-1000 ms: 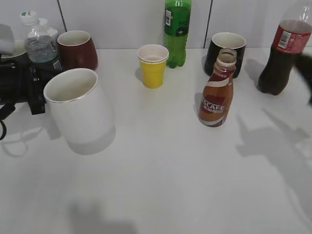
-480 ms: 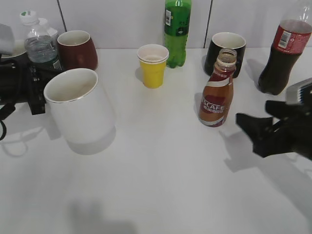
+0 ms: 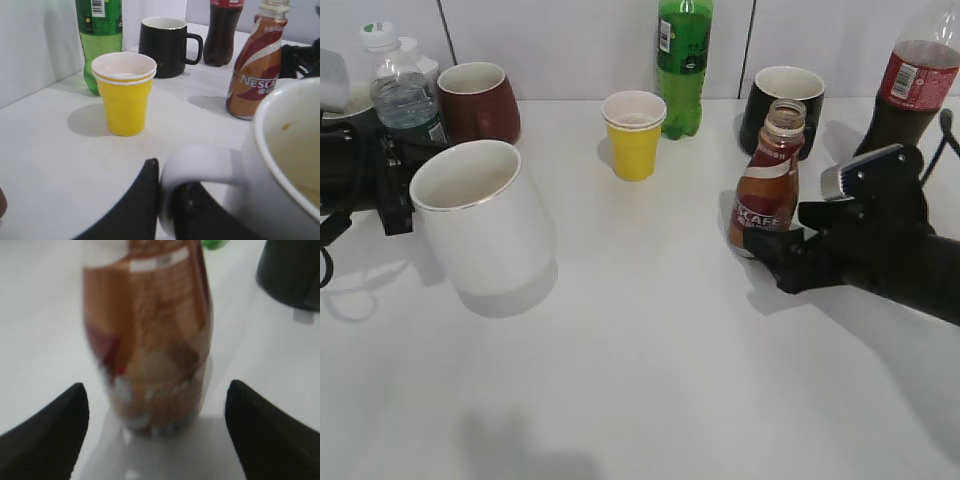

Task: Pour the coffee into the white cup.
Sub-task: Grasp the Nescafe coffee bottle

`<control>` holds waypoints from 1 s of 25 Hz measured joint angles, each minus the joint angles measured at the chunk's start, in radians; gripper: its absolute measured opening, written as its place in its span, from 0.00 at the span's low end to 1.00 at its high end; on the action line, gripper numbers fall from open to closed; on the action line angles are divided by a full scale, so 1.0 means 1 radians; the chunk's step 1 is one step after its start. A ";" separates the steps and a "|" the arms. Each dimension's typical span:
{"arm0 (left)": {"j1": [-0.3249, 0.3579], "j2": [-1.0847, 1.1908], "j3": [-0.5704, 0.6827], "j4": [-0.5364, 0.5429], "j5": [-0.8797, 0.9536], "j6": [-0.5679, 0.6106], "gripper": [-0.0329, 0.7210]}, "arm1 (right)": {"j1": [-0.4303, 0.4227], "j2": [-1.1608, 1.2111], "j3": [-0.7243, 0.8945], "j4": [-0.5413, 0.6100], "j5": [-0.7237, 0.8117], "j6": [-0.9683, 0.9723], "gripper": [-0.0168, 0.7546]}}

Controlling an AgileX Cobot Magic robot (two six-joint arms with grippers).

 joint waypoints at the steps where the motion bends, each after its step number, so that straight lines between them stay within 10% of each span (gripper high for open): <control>1: 0.000 0.000 0.000 0.000 0.000 0.000 0.10 | 0.000 0.016 -0.020 0.000 -0.002 0.000 0.89; 25: 0.000 0.000 0.000 -0.001 0.000 0.000 0.10 | 0.000 0.111 -0.147 -0.101 -0.078 0.020 0.71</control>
